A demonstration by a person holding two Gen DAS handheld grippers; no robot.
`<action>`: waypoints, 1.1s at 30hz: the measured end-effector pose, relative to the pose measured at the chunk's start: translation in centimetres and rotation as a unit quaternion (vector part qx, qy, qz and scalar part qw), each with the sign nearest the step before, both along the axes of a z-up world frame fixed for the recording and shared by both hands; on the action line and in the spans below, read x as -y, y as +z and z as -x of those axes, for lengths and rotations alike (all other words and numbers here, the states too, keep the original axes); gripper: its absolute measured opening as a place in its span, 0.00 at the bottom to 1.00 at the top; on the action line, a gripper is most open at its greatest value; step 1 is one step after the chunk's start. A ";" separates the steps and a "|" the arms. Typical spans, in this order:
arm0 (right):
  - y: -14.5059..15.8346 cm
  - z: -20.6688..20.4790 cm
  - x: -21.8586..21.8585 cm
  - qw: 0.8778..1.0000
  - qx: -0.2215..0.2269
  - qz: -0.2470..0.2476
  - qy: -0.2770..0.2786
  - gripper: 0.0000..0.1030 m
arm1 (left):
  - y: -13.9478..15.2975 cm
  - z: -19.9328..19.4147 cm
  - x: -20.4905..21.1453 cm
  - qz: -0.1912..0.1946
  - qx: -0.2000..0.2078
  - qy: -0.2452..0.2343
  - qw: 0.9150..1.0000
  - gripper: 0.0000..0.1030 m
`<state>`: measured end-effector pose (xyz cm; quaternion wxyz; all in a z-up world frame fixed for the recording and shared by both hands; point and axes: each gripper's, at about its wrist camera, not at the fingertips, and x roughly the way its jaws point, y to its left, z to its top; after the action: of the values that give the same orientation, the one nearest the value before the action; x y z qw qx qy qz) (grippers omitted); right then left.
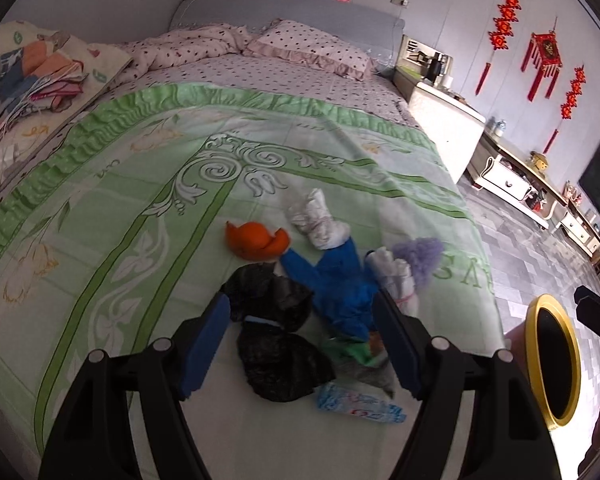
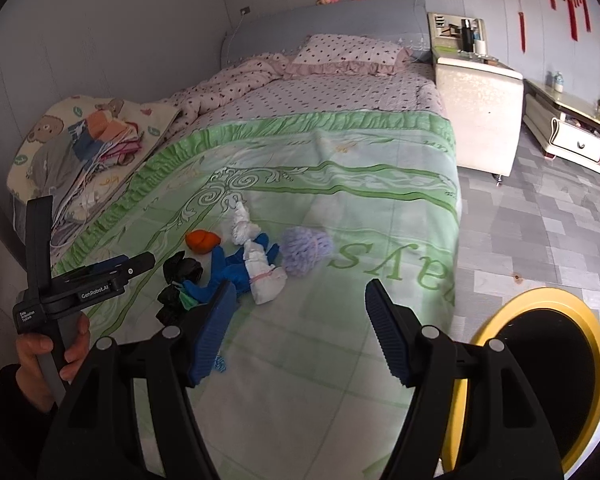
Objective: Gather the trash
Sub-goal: 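Move both open tools back over the trash pile on the bed, then grasp the black plastic bag with the left tool while the right tool grasps the white tissue bundle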
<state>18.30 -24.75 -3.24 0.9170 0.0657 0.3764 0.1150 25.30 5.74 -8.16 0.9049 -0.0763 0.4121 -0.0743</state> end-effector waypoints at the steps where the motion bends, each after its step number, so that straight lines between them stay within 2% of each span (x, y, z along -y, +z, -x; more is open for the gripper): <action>1: -0.4 -0.5 -0.6 1.000 -0.003 0.002 0.005 0.62 | -0.2 0.0 -0.1 0.000 -0.002 0.002 1.000 0.68; 12: -5.6 -4.9 -5.5 0.998 -0.036 0.018 0.057 0.62 | -4.7 -2.1 -2.6 0.013 -0.041 0.025 0.999 0.68; 16: -7.6 -6.7 -6.9 0.995 -0.054 0.020 0.076 0.55 | -6.3 -2.9 -2.7 0.015 -0.055 0.025 0.998 0.68; 21: -9.3 -8.9 -8.4 0.993 -0.060 0.029 0.092 0.53 | -7.8 -3.6 -2.9 0.027 -0.070 0.027 0.997 0.68; 30: -11.7 -12.9 -9.4 0.990 -0.086 0.019 0.106 0.39 | -9.2 -4.4 -1.9 0.025 -0.075 0.013 0.997 0.65; 33: -12.6 -14.0 -9.2 0.990 -0.094 0.010 0.104 0.37 | -9.3 -4.6 -1.4 0.020 -0.075 0.003 0.997 0.57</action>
<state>32.33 -15.55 -15.79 0.8610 0.0280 0.4671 0.1991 29.93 7.11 -17.46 0.8699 -0.1011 0.4771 -0.0743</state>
